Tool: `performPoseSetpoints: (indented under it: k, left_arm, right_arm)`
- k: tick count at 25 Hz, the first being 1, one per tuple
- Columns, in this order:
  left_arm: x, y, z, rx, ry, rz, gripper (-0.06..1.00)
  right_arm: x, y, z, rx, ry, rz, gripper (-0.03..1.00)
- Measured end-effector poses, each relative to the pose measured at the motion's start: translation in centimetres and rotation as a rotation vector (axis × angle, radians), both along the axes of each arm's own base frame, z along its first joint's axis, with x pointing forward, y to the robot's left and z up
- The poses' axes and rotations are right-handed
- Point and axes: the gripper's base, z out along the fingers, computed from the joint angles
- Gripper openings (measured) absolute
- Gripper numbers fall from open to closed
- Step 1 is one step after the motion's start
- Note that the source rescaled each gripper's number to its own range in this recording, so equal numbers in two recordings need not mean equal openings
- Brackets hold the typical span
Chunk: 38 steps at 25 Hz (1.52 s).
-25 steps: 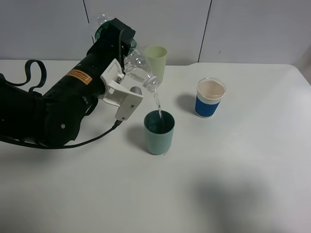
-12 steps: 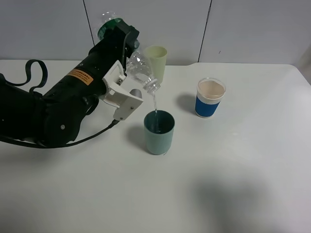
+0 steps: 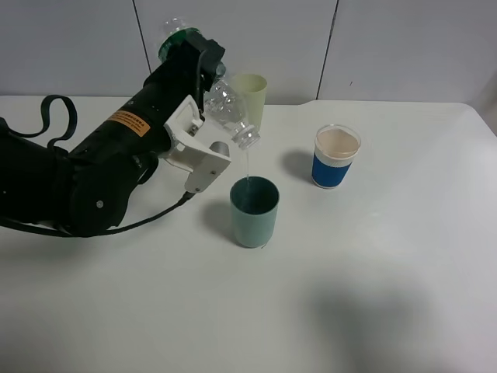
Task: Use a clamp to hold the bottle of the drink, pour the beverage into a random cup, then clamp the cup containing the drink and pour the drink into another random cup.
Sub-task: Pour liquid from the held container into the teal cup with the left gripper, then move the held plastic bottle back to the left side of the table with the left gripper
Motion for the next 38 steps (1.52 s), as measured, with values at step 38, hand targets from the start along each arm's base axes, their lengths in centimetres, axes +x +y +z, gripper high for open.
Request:
performPoseSetpoints:
  k: [38]
  left_arm:
    - [3.2,13.2,0.6,-1.808,1.062,-0.08,0.07]
  right_arm:
    - [0.0,0.0,0.0,0.0,0.0,0.0,1.0]
